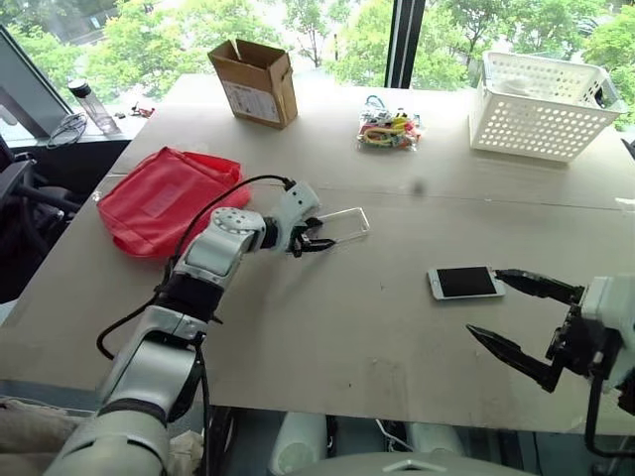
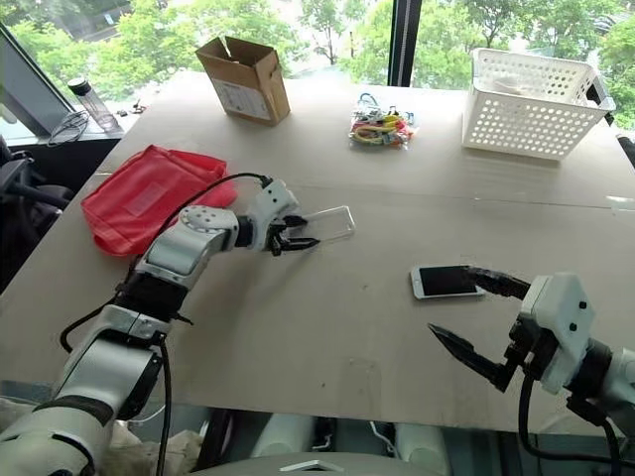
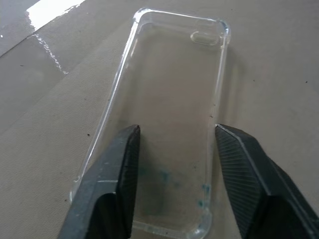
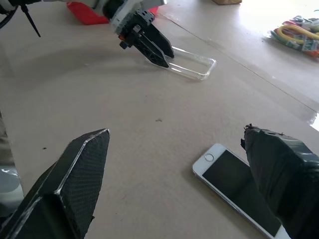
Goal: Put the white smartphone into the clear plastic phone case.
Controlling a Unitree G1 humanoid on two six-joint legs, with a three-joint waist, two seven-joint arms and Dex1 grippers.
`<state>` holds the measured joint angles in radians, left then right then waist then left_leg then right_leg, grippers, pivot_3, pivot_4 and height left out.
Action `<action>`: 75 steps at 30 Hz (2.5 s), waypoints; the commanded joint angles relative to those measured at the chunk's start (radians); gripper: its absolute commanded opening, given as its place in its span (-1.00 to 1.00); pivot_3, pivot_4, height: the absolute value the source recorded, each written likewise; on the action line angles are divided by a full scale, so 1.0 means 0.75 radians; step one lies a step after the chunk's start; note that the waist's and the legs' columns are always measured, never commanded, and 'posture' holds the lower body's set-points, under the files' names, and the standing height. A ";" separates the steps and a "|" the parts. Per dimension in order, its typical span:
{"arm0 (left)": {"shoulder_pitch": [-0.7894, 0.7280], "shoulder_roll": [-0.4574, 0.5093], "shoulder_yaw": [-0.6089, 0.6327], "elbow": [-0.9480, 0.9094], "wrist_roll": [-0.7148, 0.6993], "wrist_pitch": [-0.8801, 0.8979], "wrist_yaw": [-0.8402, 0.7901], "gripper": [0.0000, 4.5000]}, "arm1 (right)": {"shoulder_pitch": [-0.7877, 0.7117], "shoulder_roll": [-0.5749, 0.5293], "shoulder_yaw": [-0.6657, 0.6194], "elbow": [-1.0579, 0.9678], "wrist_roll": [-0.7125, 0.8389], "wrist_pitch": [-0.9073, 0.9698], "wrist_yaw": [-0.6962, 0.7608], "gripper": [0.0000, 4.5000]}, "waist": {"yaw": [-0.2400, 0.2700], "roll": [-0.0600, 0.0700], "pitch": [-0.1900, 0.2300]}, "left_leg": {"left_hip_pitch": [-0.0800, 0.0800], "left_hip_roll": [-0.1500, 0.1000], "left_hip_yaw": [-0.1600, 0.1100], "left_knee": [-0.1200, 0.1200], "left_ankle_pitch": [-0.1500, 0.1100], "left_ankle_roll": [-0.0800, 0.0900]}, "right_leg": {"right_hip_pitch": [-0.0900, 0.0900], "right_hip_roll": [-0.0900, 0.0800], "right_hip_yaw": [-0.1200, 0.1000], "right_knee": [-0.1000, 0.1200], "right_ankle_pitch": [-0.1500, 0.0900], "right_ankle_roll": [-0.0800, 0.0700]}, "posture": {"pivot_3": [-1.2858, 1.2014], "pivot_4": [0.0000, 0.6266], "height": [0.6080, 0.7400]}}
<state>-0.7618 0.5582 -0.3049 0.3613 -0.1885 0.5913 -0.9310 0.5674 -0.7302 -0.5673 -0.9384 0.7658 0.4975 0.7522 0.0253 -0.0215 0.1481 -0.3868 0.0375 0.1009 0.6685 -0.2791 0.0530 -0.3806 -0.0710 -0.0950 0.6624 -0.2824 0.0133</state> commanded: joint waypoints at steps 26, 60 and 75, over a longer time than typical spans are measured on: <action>-0.043 0.060 -0.130 0.029 0.002 -0.577 -0.806 0.20 | 0.234 0.155 0.020 -0.023 -0.138 -0.239 0.122 1.00 | 0.017 0.003 0.002 | 0.001 -0.002 -0.006 0.001 -0.002 0.001 | 0.001 0.001 0.000 0.000 0.000 -0.001 | 0.03 -0.52 0.89; -0.469 -0.189 -0.097 0.492 0.142 -0.661 -0.848 0.43 | 0.335 0.268 0.160 -0.088 -0.244 -0.322 0.033 1.00 | 0.026 0.004 0.003 | -0.003 -0.021 -0.043 0.004 -0.002 0.001 | 0.000 0.008 0.021 0.000 0.000 0.003 | 0.03 -0.52 0.89; -0.676 -0.492 -0.225 1.282 0.629 -1.310 -0.488 -0.35 | 0.659 0.295 0.195 -0.145 -0.325 -0.624 -0.117 1.00 | 0.016 0.001 0.004 | -0.017 -0.026 -0.044 0.012 -0.008 0.011 | -0.007 0.004 0.018 0.001 -0.002 0.012 | 0.03 -0.52 0.89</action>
<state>-1.2701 0.1816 -0.4678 1.3000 0.2419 -0.3903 -1.3261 1.0386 -0.5056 -0.4251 -1.0123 0.5268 0.0855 0.6835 0.0369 -0.0208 0.1508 -0.3993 0.0178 0.0680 0.6775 -0.2856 0.0613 -0.3860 -0.0688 -0.0818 0.6632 -0.2841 0.0223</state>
